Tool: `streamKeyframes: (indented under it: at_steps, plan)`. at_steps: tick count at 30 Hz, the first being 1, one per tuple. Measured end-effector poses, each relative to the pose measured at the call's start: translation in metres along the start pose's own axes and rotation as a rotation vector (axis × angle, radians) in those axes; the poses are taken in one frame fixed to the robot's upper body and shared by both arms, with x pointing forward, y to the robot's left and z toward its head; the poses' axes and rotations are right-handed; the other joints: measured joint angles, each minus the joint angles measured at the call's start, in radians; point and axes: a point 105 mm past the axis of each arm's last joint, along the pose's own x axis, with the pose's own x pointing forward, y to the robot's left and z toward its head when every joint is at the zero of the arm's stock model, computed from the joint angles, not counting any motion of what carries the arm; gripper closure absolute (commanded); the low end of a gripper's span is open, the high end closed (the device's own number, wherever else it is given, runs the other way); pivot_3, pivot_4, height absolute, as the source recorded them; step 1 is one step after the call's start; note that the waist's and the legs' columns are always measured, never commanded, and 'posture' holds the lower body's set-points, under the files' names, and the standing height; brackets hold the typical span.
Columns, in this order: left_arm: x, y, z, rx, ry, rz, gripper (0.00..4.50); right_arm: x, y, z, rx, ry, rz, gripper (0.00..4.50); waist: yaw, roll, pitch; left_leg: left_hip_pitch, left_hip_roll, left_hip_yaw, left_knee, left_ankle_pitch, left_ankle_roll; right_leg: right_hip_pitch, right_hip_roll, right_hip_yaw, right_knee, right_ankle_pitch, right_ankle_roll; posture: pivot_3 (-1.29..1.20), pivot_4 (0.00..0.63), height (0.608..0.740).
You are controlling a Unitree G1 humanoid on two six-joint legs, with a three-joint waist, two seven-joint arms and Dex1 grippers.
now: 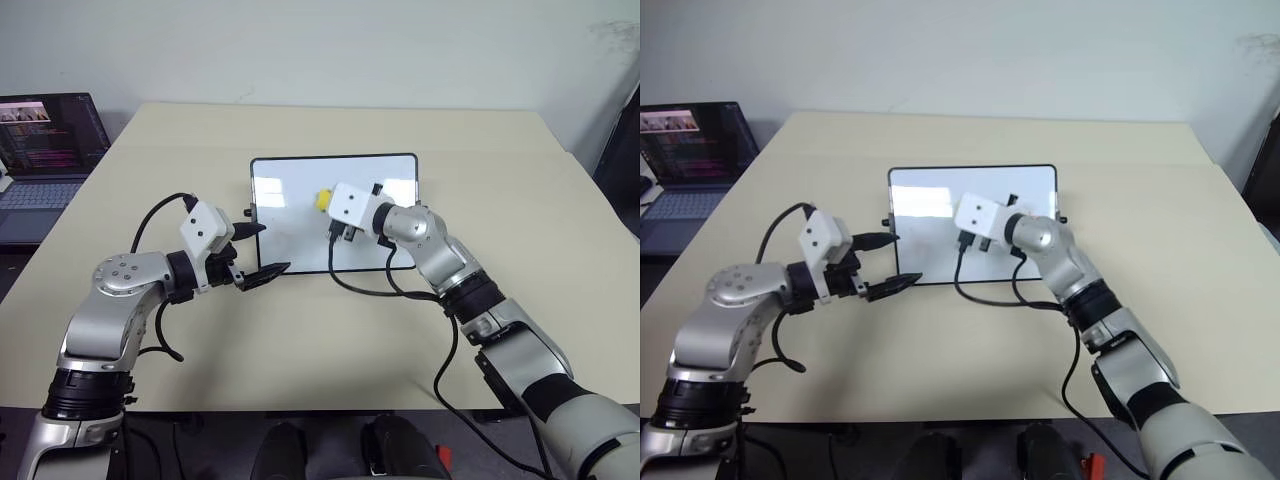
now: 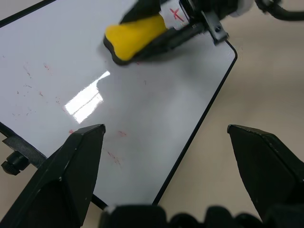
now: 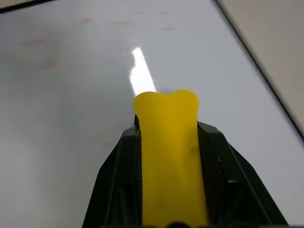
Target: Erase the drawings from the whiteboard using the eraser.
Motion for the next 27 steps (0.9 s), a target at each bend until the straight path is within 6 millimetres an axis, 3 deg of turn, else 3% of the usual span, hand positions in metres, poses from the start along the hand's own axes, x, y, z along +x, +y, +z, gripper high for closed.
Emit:
streamKeyframes:
  at_steps: [2, 4, 8, 10, 15, 19, 21, 24, 27]
  plan:
    - [0.000, 0.000, 0.000, 0.001, 0.001, 0.000, 0.00, 0.001, 0.007, 0.000, -0.015, 0.001, 0.025, 3.27, 0.000, 0.000, 0.000, 0.000, 0.000, 0.000, 0.000, 0.000, 0.000, 0.000, 0.000, 0.000, 0.000, 0.000, 0.000, 0.00, 0.150, 0.740]
    - [0.000, 0.000, 0.000, 0.001, 0.001, 0.000, 0.00, 0.002, 0.001, -0.001, -0.048, 0.011, -0.030, 3.27, 0.000, 0.000, 0.000, 0.001, 0.000, 0.000, 0.000, 0.000, 0.000, 0.000, 0.000, 0.000, 0.001, 0.000, 0.001, 0.00, 0.150, 0.740]
    - [-0.001, 0.000, 0.000, 0.001, 0.002, 0.000, 0.00, -0.002, -0.036, -0.003, -0.125, 0.036, -0.202, 3.28, 0.004, 0.000, 0.000, 0.001, 0.000, 0.000, 0.001, 0.002, 0.002, 0.000, 0.000, 0.000, 0.000, 0.000, 0.003, 0.00, 0.150, 0.740]
    - [-0.001, 0.000, -0.001, 0.000, 0.007, 0.000, 0.00, -0.006, -0.044, -0.006, -0.135, 0.046, -0.229, 3.28, 0.004, 0.000, 0.000, 0.000, 0.000, 0.000, 0.001, 0.002, 0.002, 0.000, 0.000, 0.000, 0.000, 0.001, 0.002, 0.00, 0.150, 0.740]
    - [-0.001, 0.000, -0.001, 0.002, 0.007, -0.001, 0.00, -0.007, -0.038, -0.009, -0.144, 0.058, -0.160, 3.28, 0.003, 0.000, 0.000, 0.000, 0.000, 0.001, 0.000, 0.002, 0.002, 0.000, 0.000, 0.000, 0.000, 0.002, 0.000, 0.00, 0.150, 0.740]
    - [-0.001, -0.001, 0.000, 0.003, 0.007, -0.001, 0.00, -0.008, -0.008, -0.013, -0.139, 0.055, -0.014, 3.28, 0.001, -0.001, -0.001, 0.002, 0.000, 0.000, 0.000, 0.002, 0.002, 0.001, 0.000, 0.001, 0.000, 0.000, 0.004, 0.00, 0.150, 0.740]
    - [-0.001, -0.001, 0.000, 0.004, 0.007, -0.004, 0.00, -0.008, -0.003, -0.014, -0.136, 0.056, 0.006, 3.28, 0.001, -0.001, -0.001, 0.003, 0.000, 0.000, 0.000, 0.002, 0.002, 0.001, 0.000, 0.001, 0.001, 0.000, 0.004, 0.00, 0.150, 0.740]
    - [-0.002, -0.002, 0.000, 0.005, 0.007, -0.005, 0.00, -0.007, -0.006, -0.014, -0.148, 0.063, -0.018, 3.28, 0.001, -0.001, -0.001, 0.003, 0.000, 0.001, 0.000, 0.003, 0.003, 0.002, 0.000, 0.001, 0.001, 0.001, 0.004, 0.00, 0.150, 0.740]
    - [-0.002, -0.002, 0.000, 0.005, 0.008, -0.006, 0.00, -0.006, -0.025, -0.011, -0.189, 0.074, -0.114, 3.28, 0.001, 0.000, 0.000, 0.003, 0.000, 0.001, 0.001, 0.003, 0.004, 0.002, 0.000, 0.001, 0.001, 0.001, 0.004, 0.00, 0.150, 0.740]
